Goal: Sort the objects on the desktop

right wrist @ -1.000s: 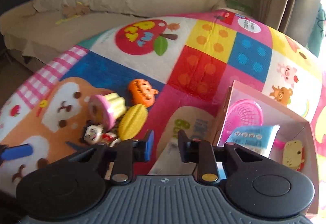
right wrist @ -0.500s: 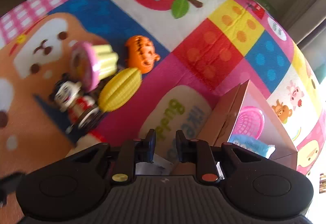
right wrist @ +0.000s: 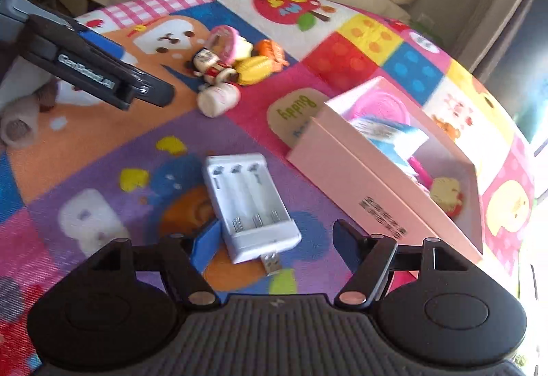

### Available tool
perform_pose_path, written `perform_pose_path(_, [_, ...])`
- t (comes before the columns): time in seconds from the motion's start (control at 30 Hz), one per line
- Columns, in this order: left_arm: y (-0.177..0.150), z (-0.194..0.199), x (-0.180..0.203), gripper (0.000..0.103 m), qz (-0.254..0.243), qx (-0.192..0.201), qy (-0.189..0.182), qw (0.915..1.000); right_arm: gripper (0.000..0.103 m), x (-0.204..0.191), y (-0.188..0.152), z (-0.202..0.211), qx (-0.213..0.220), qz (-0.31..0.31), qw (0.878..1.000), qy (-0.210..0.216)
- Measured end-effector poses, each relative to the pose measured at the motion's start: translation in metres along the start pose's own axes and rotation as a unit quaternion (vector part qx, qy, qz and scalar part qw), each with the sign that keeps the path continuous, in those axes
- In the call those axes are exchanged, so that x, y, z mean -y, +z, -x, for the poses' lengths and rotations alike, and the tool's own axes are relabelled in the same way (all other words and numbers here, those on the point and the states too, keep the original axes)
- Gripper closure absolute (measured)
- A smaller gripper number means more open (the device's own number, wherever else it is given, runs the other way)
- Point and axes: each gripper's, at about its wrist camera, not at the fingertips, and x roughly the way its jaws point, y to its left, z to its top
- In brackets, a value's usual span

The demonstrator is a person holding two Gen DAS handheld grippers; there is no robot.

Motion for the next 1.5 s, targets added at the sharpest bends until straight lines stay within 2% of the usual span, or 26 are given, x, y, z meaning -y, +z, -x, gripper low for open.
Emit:
perform_pose_path(0.03, [0.003, -0.003, 0.006, 0.0, -0.006, 0.001, 0.002, 1.0, 0.032, 0.007, -0.005, -0.002, 0.001, -0.015, 1.0, -0.027])
perform_pose_path(0.1, [0.009, -0.01, 0.017, 0.0, -0.018, 0.004, 0.007, 0.9998, 0.032, 0.025, -0.012, -0.002, 0.002, -0.065, 0.997, -0.051])
perform_pose_path(0.2, [0.019, -0.023, 0.03, 0.003, -0.027, 0.001, 0.014, 0.9995, 0.026, 0.049, -0.027, 0.006, 0.011, -0.153, 0.988, -0.016])
perform_pose_path(0.27, [0.023, -0.033, 0.038, 0.018, -0.035, -0.012, 0.019, 0.9991, 0.021, 0.054, -0.037, 0.012, 0.02, -0.18, 0.983, -0.004])
perform_pose_path(0.33, [0.024, -0.043, 0.043, 0.023, -0.047, -0.023, 0.038, 0.9979, 0.019, 0.055, -0.049, 0.015, 0.026, -0.194, 0.981, 0.004])
perform_pose_path(0.5, [0.019, -0.044, 0.032, 0.014, -0.087, -0.021, 0.105, 0.9905, 0.018, 0.053, -0.064, 0.013, 0.021, -0.212, 0.977, 0.024])
perform_pose_path(0.6, [0.02, -0.036, 0.012, 0.012, -0.077, -0.016, 0.141, 0.9869, 0.007, 0.055, -0.064, 0.017, 0.033, -0.226, 0.973, 0.026])
perform_pose_path(0.63, [0.02, -0.033, 0.007, 0.012, -0.073, -0.013, 0.14, 0.9874, 0.007, 0.054, -0.063, 0.017, 0.033, -0.229, 0.973, 0.029])
perform_pose_path(0.73, [0.02, -0.023, 0.003, 0.012, -0.073, -0.007, 0.076, 0.9944, 0.007, 0.051, -0.062, 0.015, 0.031, -0.224, 0.973, 0.035])
perform_pose_path(0.8, [0.019, -0.022, 0.01, 0.012, -0.082, -0.002, 0.053, 0.9953, 0.006, 0.052, -0.062, 0.014, 0.028, -0.228, 0.973, 0.039])
perform_pose_path(1.0, [0.019, -0.046, 0.029, 0.02, -0.083, -0.017, 0.06, 0.9946, 0.006, 0.051, -0.062, 0.013, 0.025, -0.231, 0.972, 0.031])
perform_pose_path(1.1, [0.026, -0.055, 0.028, 0.035, -0.061, -0.019, 0.062, 0.996, 0.005, 0.05, -0.061, 0.014, 0.026, -0.227, 0.973, 0.033])
perform_pose_path(1.13, [0.028, -0.057, 0.028, 0.049, -0.06, -0.02, 0.062, 0.996, 0.005, 0.049, -0.059, 0.013, 0.025, -0.225, 0.973, 0.036])
perform_pose_path(1.17, [0.029, -0.057, 0.028, 0.055, -0.06, -0.022, 0.061, 0.9961, 0.005, 0.047, -0.057, 0.012, 0.024, -0.222, 0.974, 0.039])
perform_pose_path(1.37, [0.016, -0.026, 0.027, 0.055, -0.071, -0.025, 0.029, 0.9968, 0.004, 0.034, -0.036, 0.005, 0.033, -0.207, 0.977, 0.048])
perform_pose_path(1.5, [-0.004, 0.003, 0.026, 0.055, -0.075, -0.029, 0.003, 0.9968, 0.002, 0.032, -0.018, -0.011, 0.016, -0.223, 0.972, 0.066])
